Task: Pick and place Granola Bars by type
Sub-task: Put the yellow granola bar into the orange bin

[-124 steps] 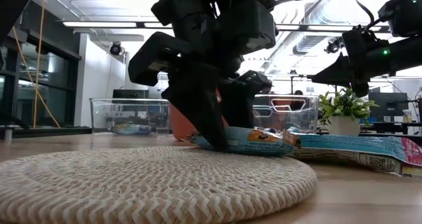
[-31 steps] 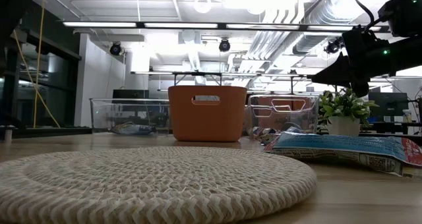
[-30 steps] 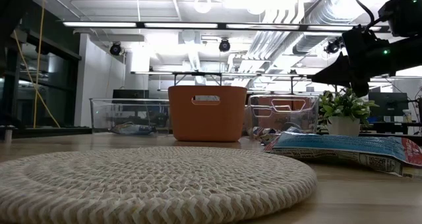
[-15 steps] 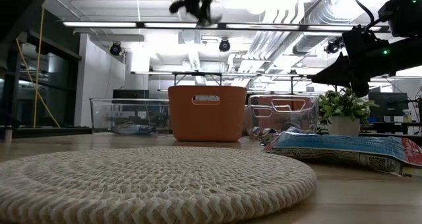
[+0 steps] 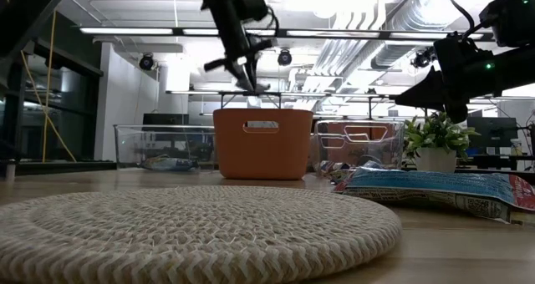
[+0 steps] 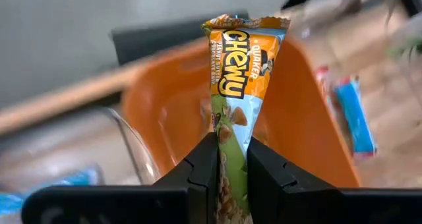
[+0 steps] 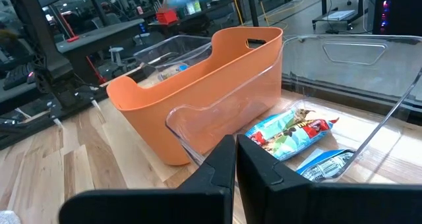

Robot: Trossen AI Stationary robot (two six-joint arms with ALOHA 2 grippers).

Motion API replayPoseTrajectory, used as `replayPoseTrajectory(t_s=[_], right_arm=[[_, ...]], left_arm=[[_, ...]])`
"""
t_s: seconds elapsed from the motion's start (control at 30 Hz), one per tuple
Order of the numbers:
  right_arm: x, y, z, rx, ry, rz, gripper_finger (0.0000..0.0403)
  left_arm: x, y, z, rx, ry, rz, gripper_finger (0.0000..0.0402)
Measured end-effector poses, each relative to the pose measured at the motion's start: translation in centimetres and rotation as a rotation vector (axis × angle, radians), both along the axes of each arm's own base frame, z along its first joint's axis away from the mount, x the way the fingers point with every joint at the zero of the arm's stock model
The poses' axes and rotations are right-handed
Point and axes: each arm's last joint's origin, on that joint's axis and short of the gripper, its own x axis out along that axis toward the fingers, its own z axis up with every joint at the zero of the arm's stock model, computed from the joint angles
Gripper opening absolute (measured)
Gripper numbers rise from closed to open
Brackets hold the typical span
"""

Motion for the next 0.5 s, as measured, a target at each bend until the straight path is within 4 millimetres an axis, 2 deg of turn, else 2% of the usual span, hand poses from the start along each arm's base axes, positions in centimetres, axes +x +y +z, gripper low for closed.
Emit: replayPoseTrajectory(t_s=[0.13,0.27,0.4,0.5], right_arm=[[0.0,0.0,0.0,0.0,0.0,0.0,0.0],[0.0,0.0,0.0,0.0,0.0,0.0,0.0],[0.0,0.0,0.0,0.0,0.0,0.0,0.0],[0.0,0.0,0.0,0.0,0.0,0.0,0.0]], left_arm=[[0.6,-0.3,-3.7,-0.136,-0.036,-0.003,0.0056],[1.1,-0.7,-6.8,-0.268,-0.113,0.083,0.0056],[1.1,-1.3,-8.5,-0.327,-0.118,0.194,0.0056],[1.1,-1.6,-9.1,-0.316,-0.093,0.206,0.0056]])
